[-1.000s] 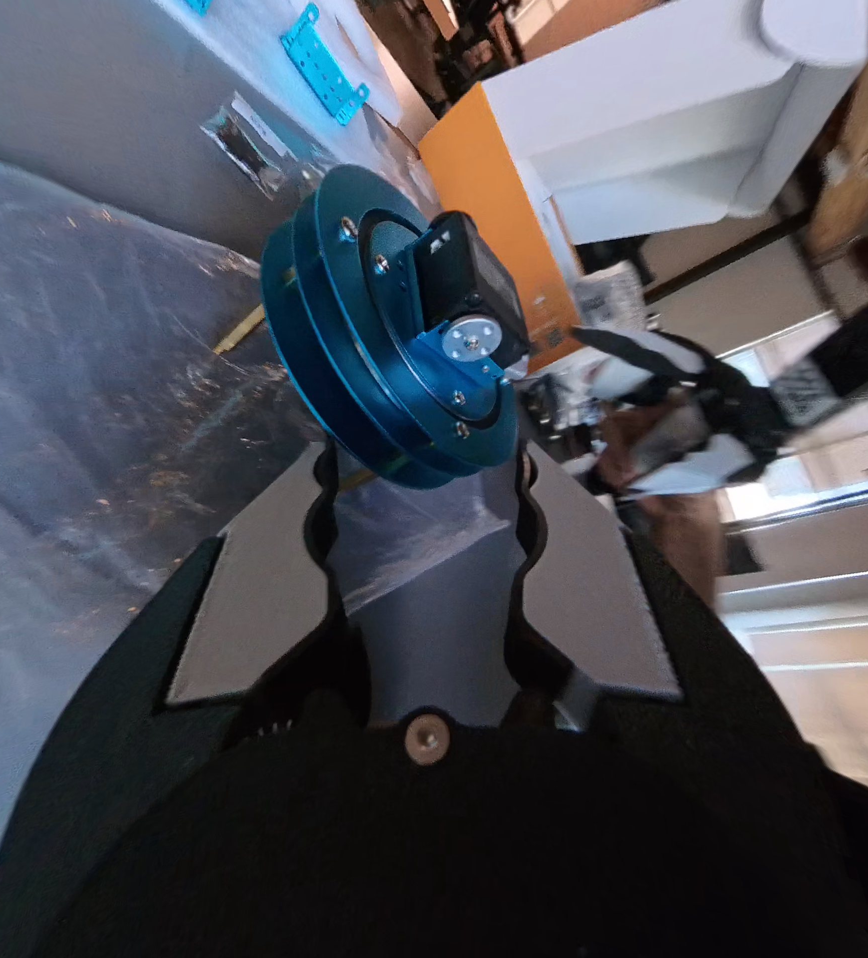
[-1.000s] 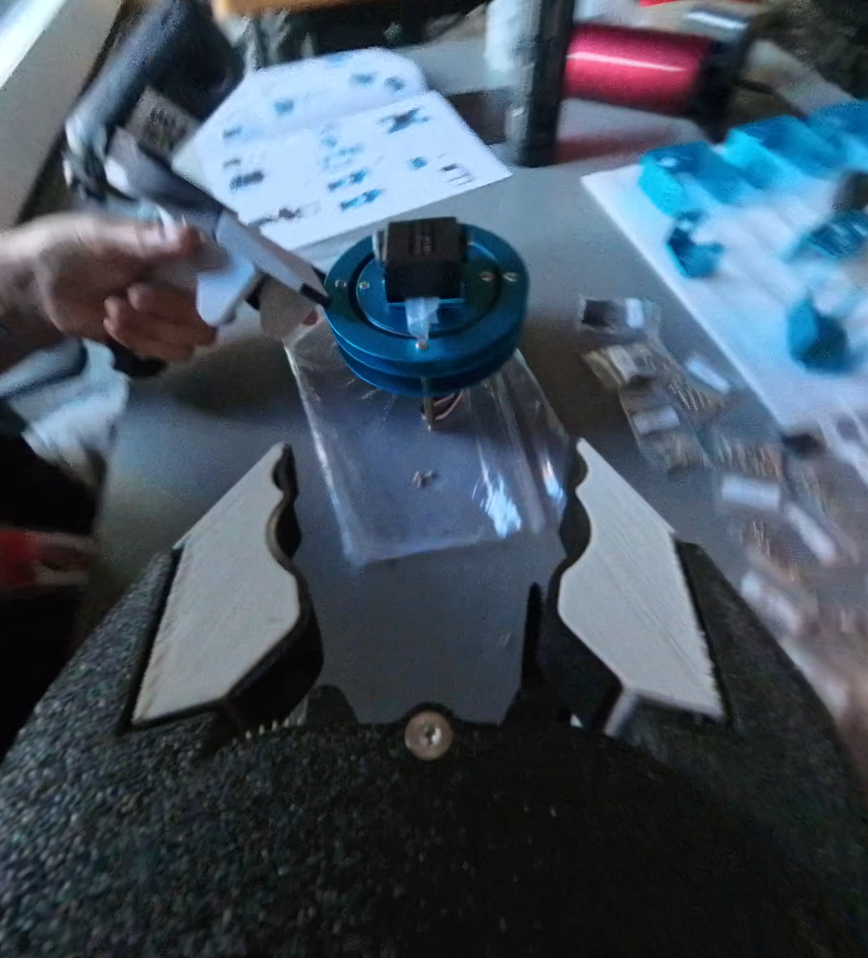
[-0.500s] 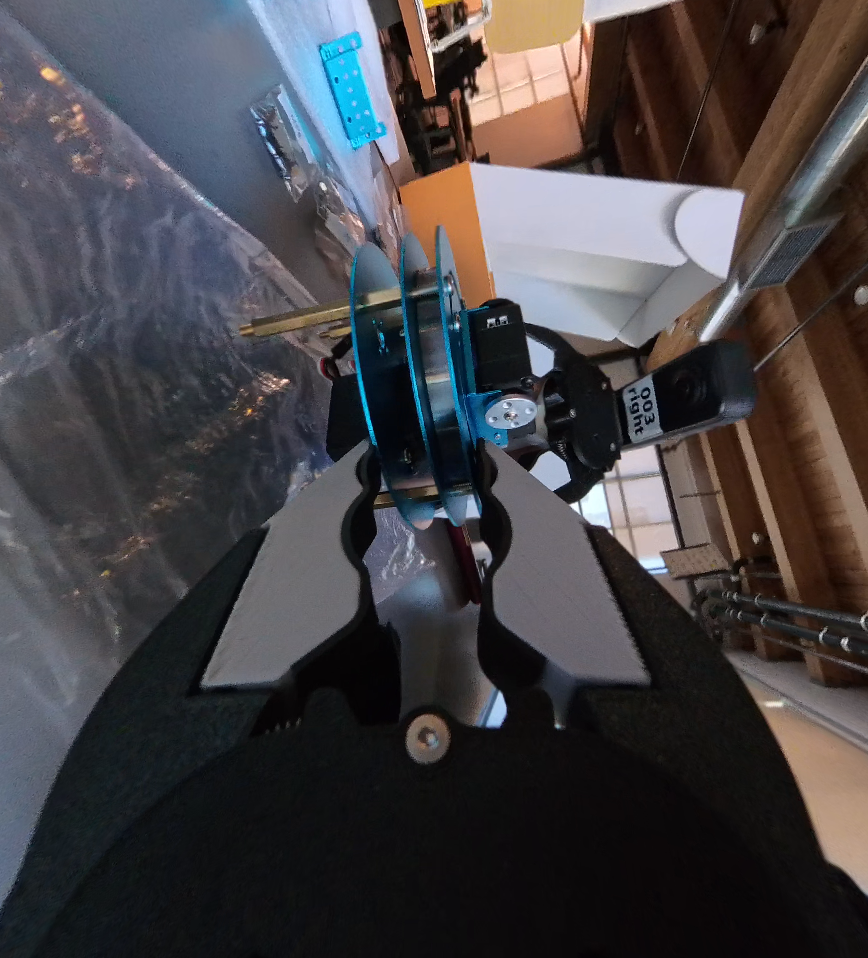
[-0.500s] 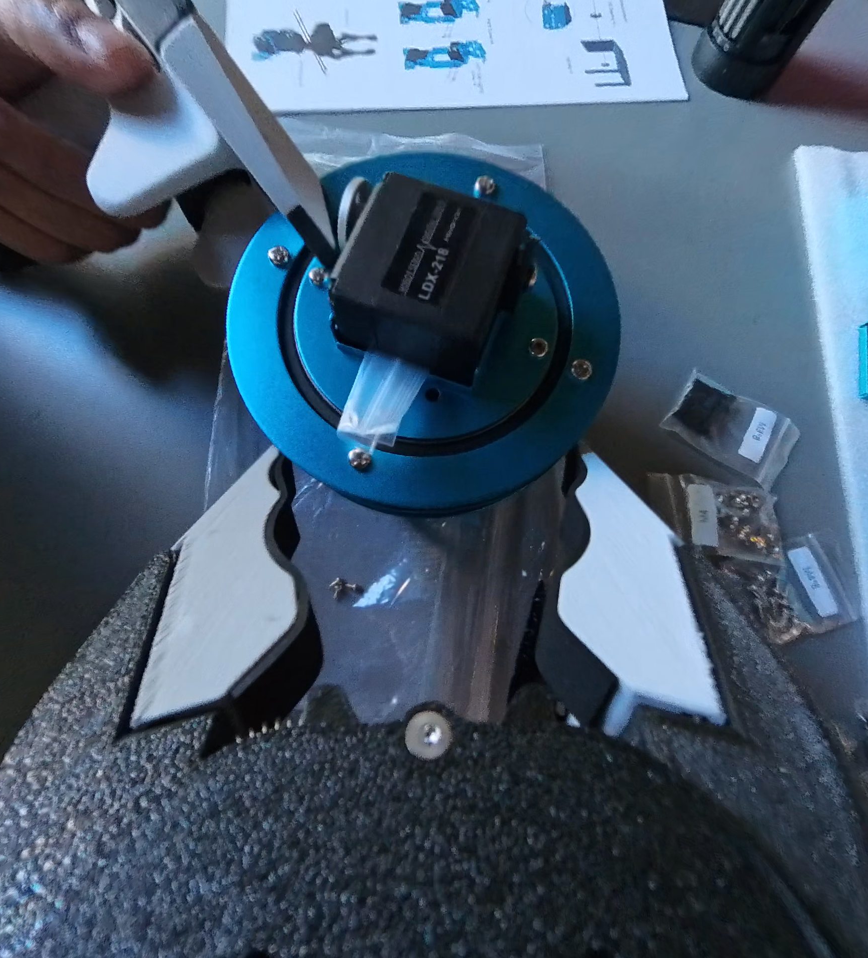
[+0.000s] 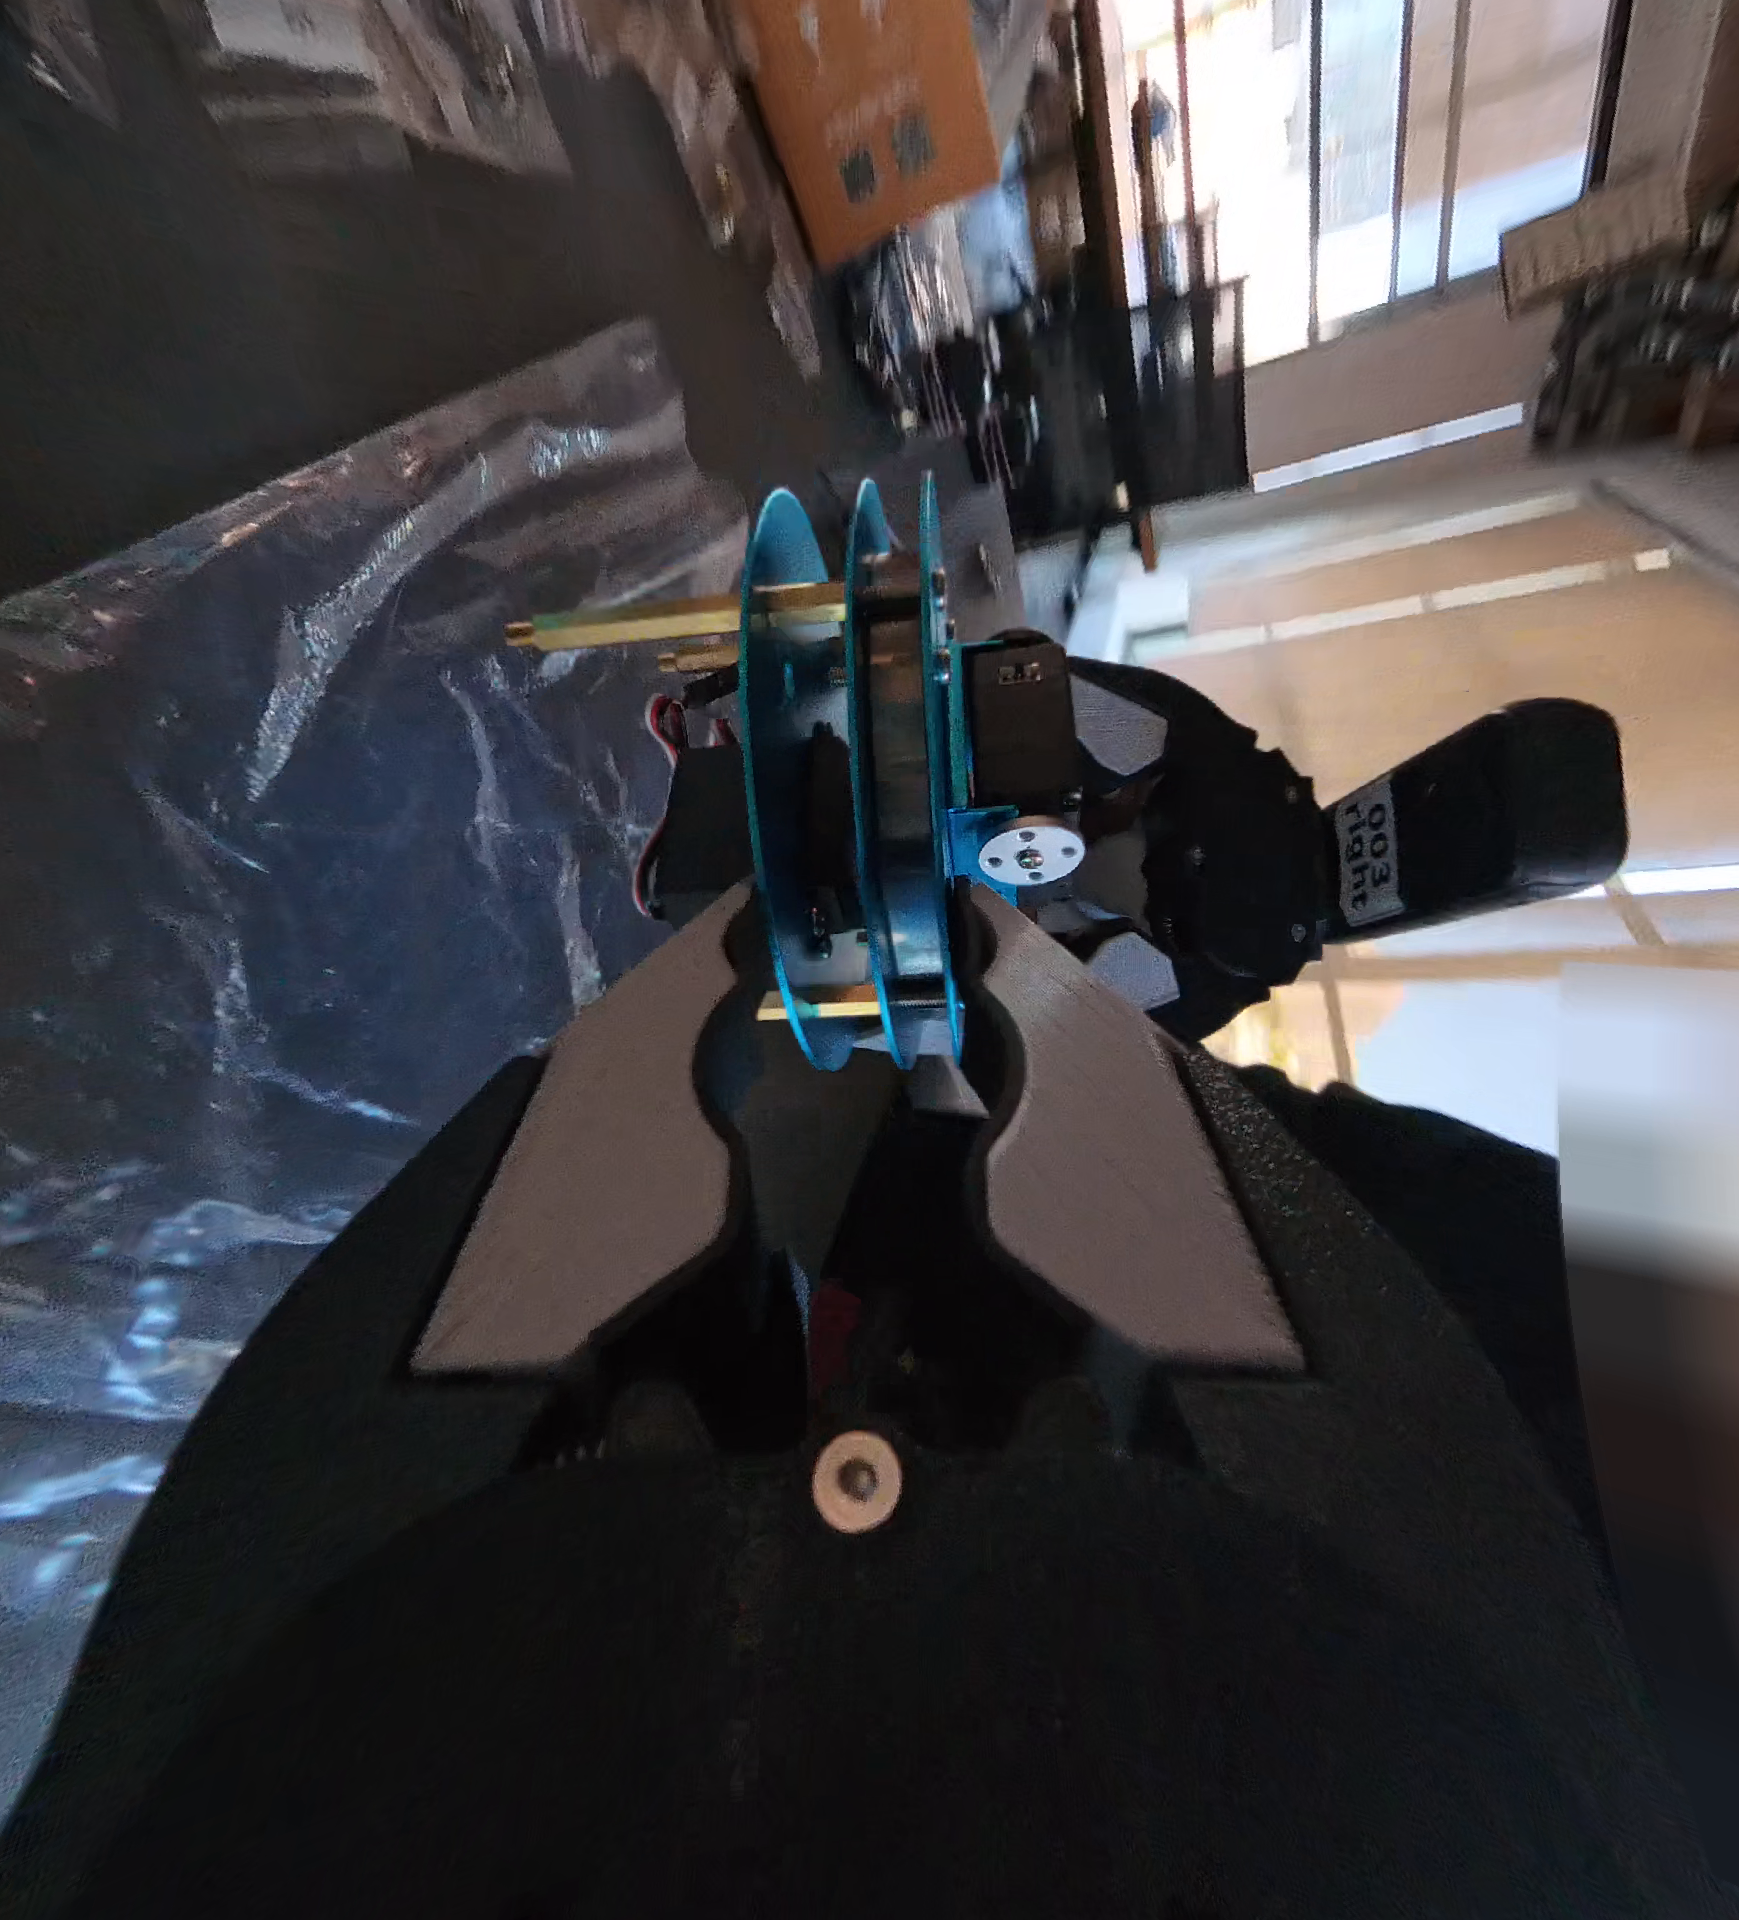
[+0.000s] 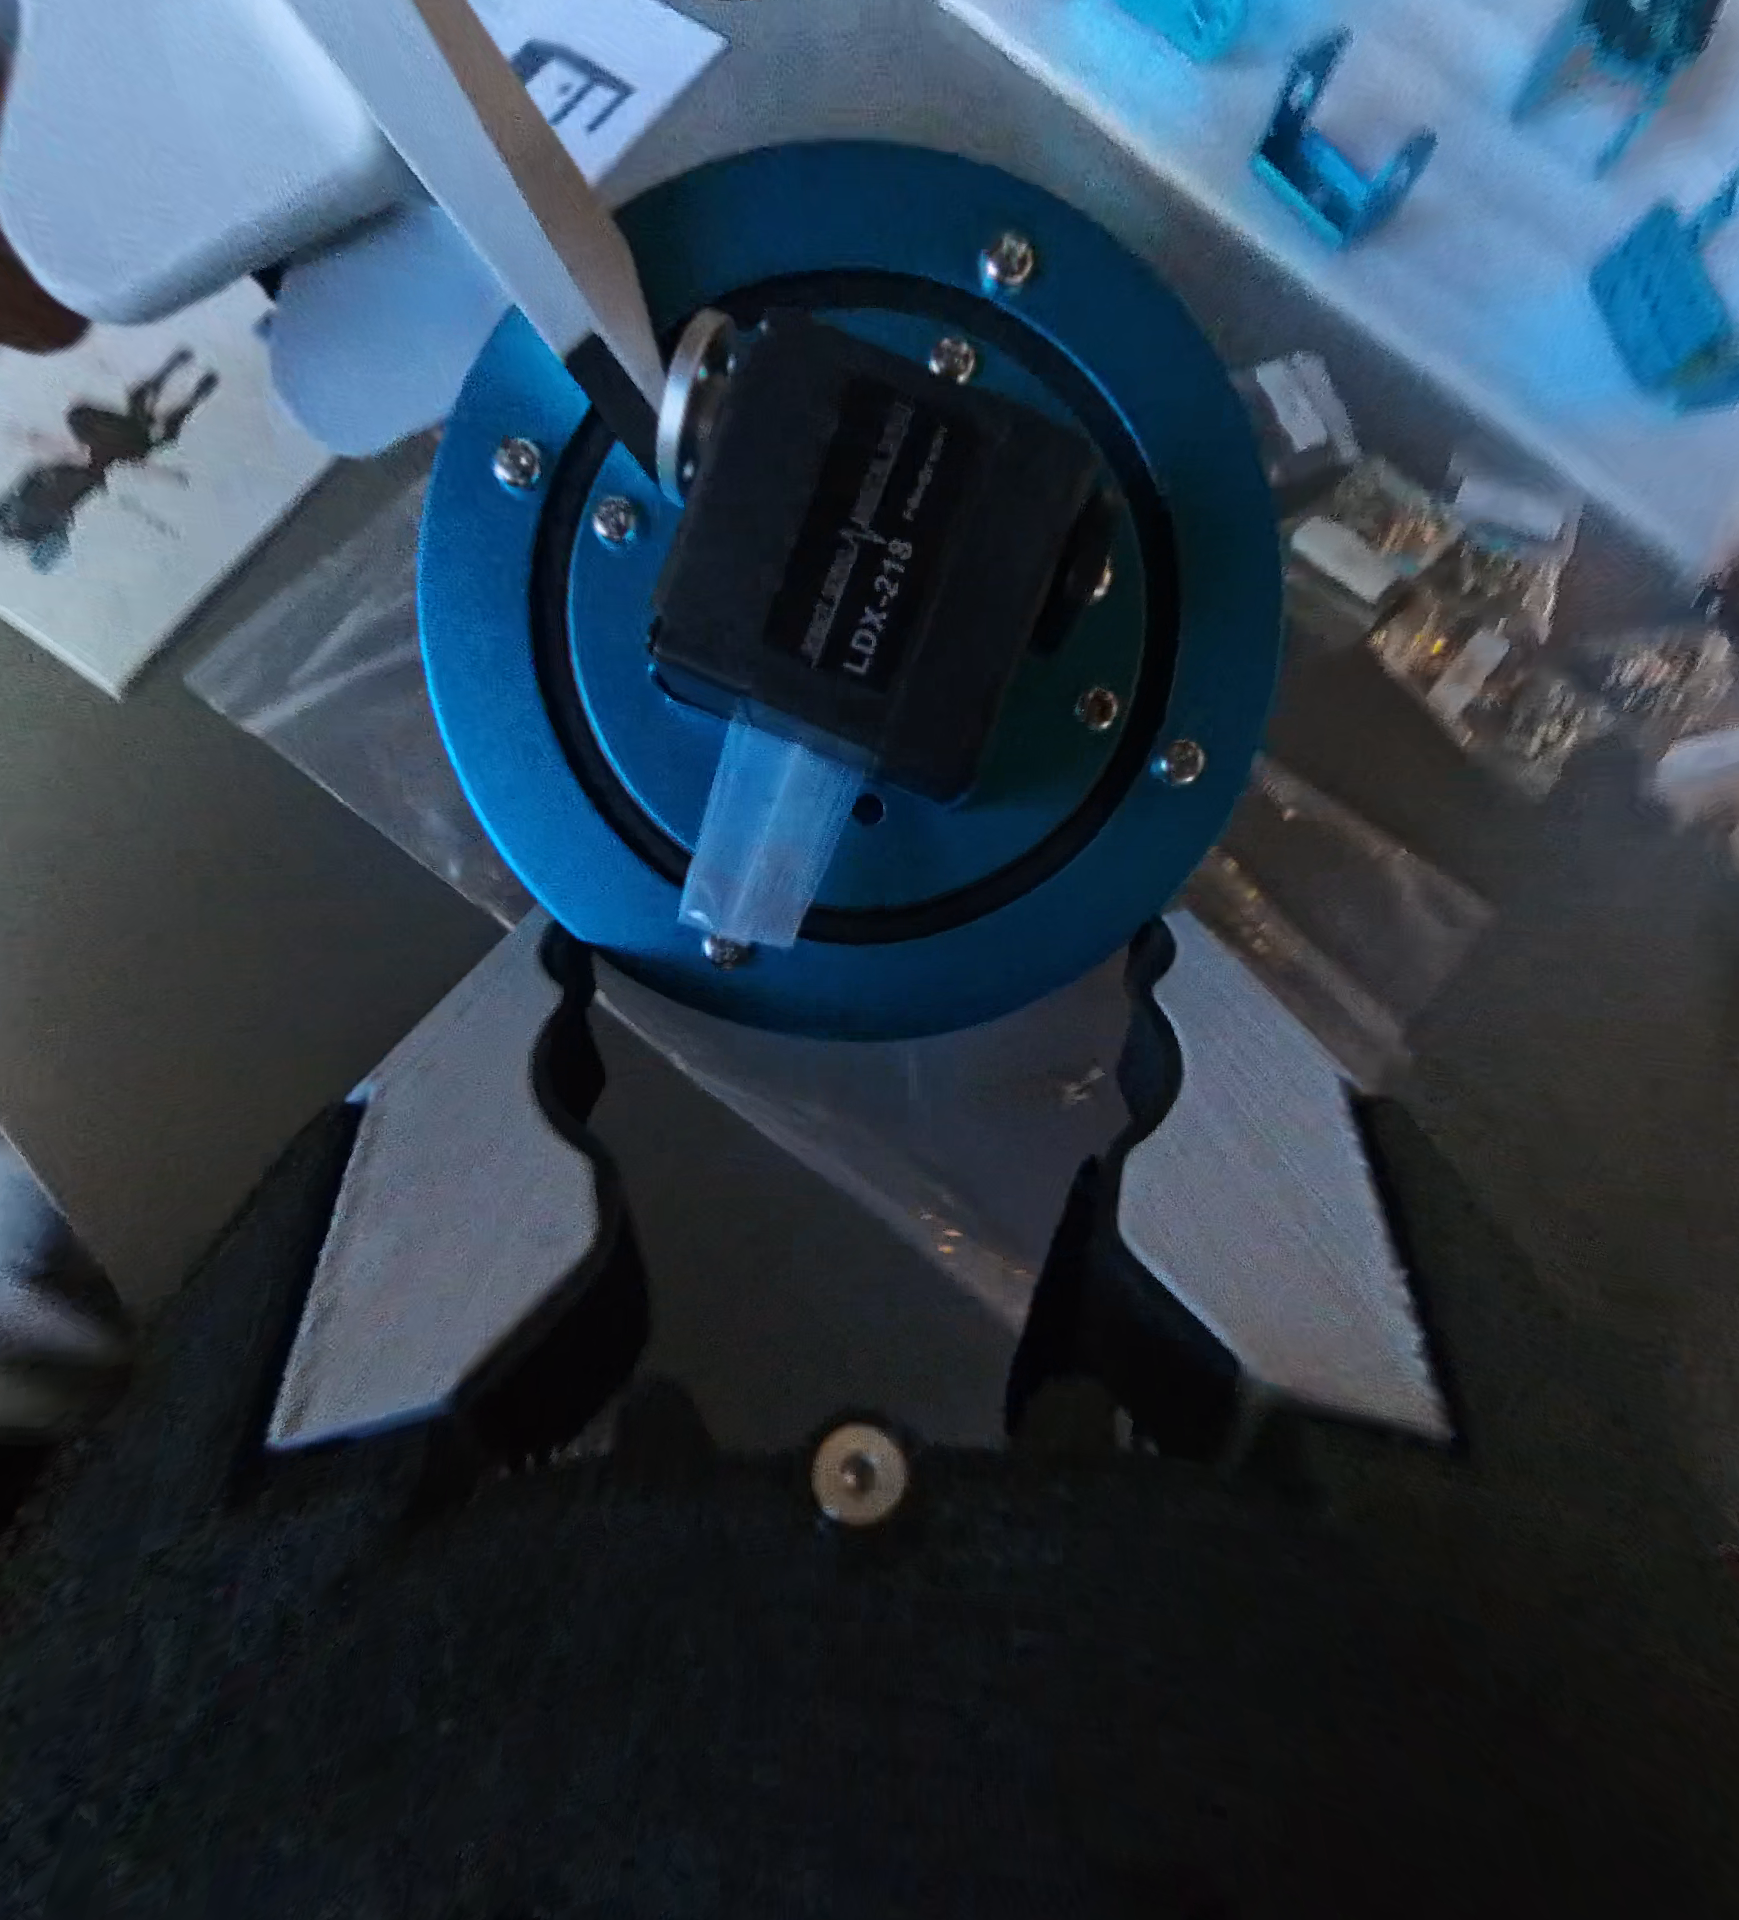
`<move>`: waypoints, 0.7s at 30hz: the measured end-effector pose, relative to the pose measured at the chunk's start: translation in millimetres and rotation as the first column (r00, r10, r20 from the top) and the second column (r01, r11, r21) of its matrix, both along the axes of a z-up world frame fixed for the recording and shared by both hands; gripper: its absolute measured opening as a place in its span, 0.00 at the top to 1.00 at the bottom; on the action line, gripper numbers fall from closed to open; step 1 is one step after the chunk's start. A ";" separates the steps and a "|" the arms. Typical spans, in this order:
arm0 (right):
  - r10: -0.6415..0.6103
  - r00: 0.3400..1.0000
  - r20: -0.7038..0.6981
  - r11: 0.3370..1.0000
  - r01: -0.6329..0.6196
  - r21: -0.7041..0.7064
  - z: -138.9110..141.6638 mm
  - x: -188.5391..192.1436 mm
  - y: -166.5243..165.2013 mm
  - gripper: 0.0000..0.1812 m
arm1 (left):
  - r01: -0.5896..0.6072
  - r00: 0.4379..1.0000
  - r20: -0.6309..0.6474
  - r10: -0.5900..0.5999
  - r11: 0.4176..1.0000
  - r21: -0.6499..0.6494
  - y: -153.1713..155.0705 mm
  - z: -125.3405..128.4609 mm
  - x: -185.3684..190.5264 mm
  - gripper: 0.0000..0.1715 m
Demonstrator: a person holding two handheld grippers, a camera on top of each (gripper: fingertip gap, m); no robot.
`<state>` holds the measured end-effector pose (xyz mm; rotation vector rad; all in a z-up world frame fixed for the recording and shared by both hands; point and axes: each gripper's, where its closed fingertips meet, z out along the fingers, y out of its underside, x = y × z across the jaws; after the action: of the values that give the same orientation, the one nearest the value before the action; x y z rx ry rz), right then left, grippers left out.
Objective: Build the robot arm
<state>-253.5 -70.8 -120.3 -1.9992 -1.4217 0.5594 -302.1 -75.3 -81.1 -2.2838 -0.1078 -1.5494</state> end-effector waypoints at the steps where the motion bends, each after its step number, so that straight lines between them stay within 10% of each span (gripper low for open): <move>1: -0.055 0.998 -0.004 0.998 0.055 -0.026 -1.5 -1.6 -3.6 0.44 | 0.063 0.998 0.012 -0.063 0.998 -0.022 0.3 -2.3 -1.7 0.81; 7: -0.204 0.977 0.056 0.976 0.208 -0.061 -11.6 -5.1 -9.6 0.46 | 0.371 0.925 -0.079 -0.371 0.929 -0.010 7.1 -11.3 -9.0 0.81; 21: 0.039 0.999 -0.002 0.995 -0.039 -0.091 -24.2 -4.9 2.0 0.50 | 0.402 0.915 0.043 -0.402 0.915 0.023 25.4 -30.5 -21.6 0.77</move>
<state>-258.4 -68.8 -144.4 -2.0459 -1.4621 0.6521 -323.7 -49.9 -111.7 -2.3627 0.3861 -1.7895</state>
